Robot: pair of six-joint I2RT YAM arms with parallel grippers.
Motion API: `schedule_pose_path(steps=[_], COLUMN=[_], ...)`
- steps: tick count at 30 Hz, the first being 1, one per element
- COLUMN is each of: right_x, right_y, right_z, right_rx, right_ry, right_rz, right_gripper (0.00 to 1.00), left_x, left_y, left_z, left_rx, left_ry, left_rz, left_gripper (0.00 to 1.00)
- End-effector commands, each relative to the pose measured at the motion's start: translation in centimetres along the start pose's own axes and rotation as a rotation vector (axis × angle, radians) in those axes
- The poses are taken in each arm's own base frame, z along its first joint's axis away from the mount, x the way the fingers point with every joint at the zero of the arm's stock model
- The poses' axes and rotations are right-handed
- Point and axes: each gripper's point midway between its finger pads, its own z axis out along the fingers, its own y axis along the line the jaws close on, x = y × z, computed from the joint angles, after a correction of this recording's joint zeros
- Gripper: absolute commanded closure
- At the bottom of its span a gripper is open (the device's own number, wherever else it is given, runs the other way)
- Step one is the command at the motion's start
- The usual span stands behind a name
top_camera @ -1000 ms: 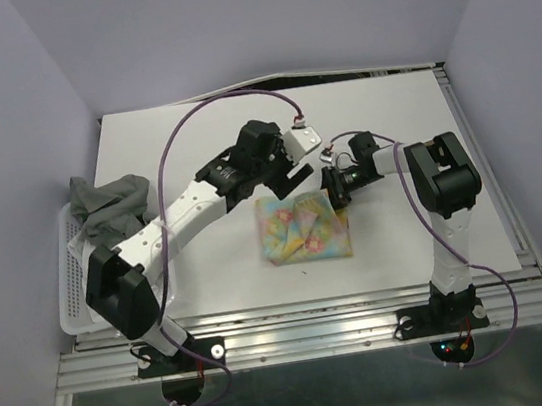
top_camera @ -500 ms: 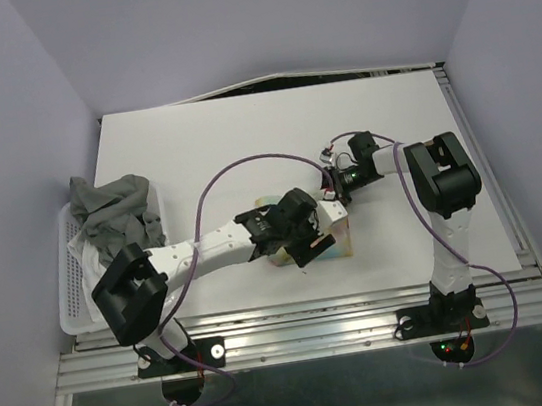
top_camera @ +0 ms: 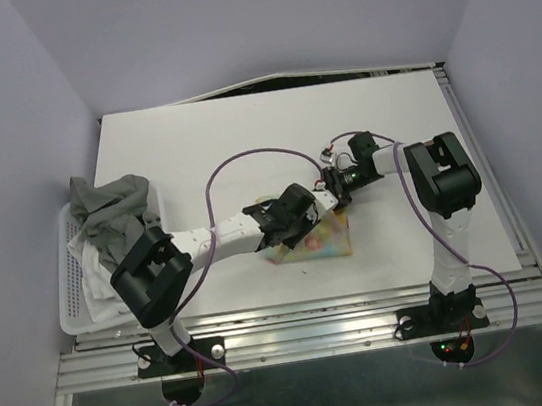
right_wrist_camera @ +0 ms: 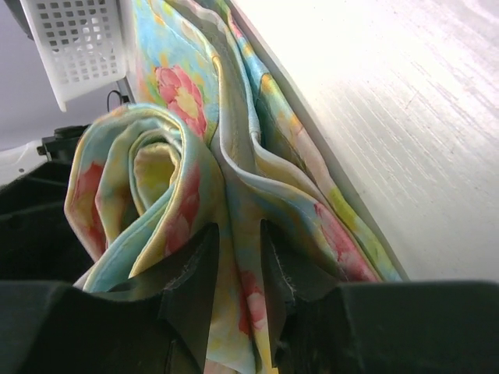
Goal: Fold and stack the skirts
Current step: Fold the skirt
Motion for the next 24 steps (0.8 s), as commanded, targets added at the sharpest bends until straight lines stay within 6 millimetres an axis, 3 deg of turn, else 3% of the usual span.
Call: schedule_pose_path(steps=[1,6,8,9,15,20,24], right_x=[2.3,2.4,2.6,2.6,2.8,2.9,2.9], right_y=[-5.8,-6.7,-7.1,-7.1,-7.5,-7.5,-7.7], right_z=[0.4,0.4,0.4,0.4,0.3,0.2,0.2], right_rx=[0.245,0.282,0.288,0.289,0.301,0.304,0.313], right_ry=[0.054,0.061,0.071,0.071,0.076,0.079,0.081], right_rz=[-0.004,-0.003,-0.028,-0.028,-0.04,-0.048,-0.055], right_gripper=[0.66,0.69,0.7,0.7,0.7,0.7,0.71], left_x=[-3.3,-4.1,-3.8,-3.6,-1.9,-2.6,-2.7], left_y=[2.8,2.8,2.7,2.5,5.2,8.2,8.9], left_z=[-2.5,-4.1,-4.0,-3.6,-1.3,-0.2,1.1], left_rx=[-0.052,0.016,0.05,0.072,0.156,0.166,0.23], left_ry=[-0.127,-0.183,-0.166,-0.152,-0.08,-0.114,-0.129], left_rz=[-0.061,-0.047,-0.047,-0.055,-0.199,-0.273,-0.3], left_gripper=[0.69,0.73,0.95,1.0,1.0,1.0,1.0])
